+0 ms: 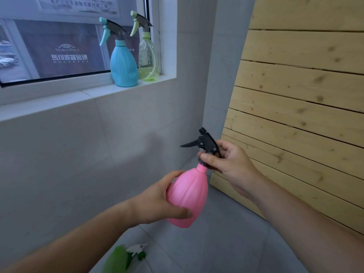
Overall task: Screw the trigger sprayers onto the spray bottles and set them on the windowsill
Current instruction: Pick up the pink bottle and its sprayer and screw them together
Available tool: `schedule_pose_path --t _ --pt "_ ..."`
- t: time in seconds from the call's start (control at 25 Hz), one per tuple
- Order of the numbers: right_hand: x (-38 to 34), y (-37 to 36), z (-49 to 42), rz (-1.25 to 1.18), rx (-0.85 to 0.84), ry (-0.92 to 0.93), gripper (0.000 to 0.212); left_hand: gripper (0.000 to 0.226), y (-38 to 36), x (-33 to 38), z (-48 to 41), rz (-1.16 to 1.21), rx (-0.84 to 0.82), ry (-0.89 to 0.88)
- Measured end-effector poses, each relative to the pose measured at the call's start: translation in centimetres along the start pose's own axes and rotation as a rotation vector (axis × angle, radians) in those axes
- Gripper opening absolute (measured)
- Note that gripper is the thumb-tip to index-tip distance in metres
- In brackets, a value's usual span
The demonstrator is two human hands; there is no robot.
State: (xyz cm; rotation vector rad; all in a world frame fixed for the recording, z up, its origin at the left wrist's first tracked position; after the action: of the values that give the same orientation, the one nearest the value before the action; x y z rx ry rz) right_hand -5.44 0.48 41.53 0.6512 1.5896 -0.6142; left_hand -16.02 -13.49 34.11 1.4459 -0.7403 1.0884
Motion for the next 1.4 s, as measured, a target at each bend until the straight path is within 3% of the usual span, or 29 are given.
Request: schedule_pose_path --t 0.16,0.36,0.52,0.84,1.0,1.16,1.28,1.4 --pt "0.3 -0.6 0.4 0.029 -0.093 -0.027 0.023 0.086 -0.3 0.3 -0.1 0.109 -0.021 0.009" --pt "0.8 -0.5 0.3 -0.208 -0.102 -0.11 0.022 0.077 -0.3 0.2 0.3 0.376 0.013 0.084" --pt "0.3 -1.1 0.3 -0.344 -0.146 -0.107 0.04 0.074 -1.7 0.6 0.5 0.556 0.001 0.127" --pt "-0.8 -1.9 0.5 -0.51 -0.259 -0.129 0.028 0.08 -4.4 1.7 1.2 0.971 -0.205 0.162" --pt "-0.3 -0.6 0.0 -0.31 -0.095 -0.096 0.031 0.069 -2.5 1.6 0.4 0.668 -0.006 0.103" --pt "0.9 0.4 0.0 -0.194 0.046 -0.114 0.023 0.09 -1.4 2.0 0.0 0.368 0.109 0.059" --pt "1.6 -0.2 0.1 -0.214 -0.011 -0.19 0.024 0.09 -2.1 1.9 0.1 0.348 0.077 0.067" --pt "1.9 -0.2 0.1 -0.217 -0.016 -0.221 0.024 0.07 -2.5 1.5 0.1 0.41 0.091 0.111"
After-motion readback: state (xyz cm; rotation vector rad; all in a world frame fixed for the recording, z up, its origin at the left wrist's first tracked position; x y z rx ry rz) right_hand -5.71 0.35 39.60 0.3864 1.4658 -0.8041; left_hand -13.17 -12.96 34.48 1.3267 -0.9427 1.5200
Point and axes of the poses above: each hand's wrist, its own z-axis away from the middle knuckle, its own y-axis out of the back of the hand, x = y × z, the point moved 10 cm from there along -z, towards the middle knuckle, and after that the axes turned 2 degrees about -y, right-handed, at the moved point
